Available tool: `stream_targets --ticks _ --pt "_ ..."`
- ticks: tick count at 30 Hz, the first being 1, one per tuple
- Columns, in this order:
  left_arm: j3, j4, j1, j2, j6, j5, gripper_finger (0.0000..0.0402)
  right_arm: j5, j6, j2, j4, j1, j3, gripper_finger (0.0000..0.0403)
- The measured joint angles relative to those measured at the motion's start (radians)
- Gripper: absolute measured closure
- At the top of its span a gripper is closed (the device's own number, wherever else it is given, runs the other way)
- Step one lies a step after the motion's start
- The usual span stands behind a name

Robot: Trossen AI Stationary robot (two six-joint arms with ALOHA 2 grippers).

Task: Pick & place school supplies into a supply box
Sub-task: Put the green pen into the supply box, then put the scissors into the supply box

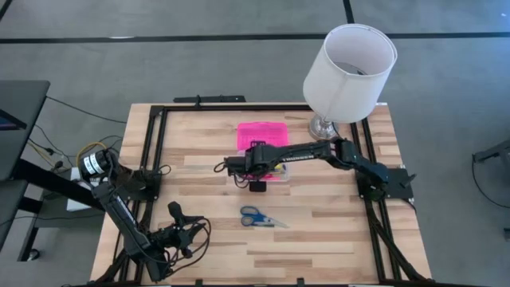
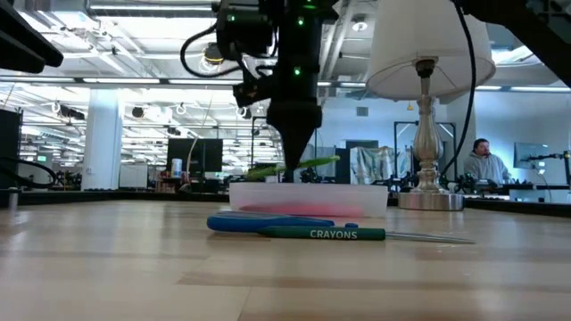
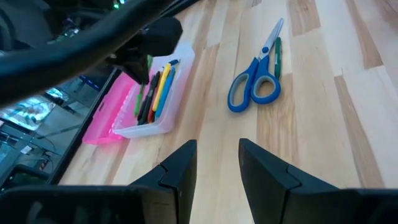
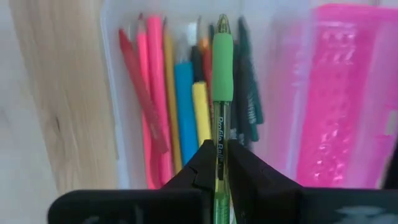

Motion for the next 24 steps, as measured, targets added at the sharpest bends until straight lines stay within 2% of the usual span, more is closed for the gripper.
stream_targets --ticks 11,24 --pt "0.0 0.0 0.0 0.0 -0.012 0.0 0.0288 -0.001 0.018 0.002 -0.009 -0.006 -0.039 0.0383" --pt "0.0 0.0 0.0 0.0 -0.012 -0.005 0.0288 0.001 0.066 0.002 -0.01 -0.017 -0.039 0.0302"
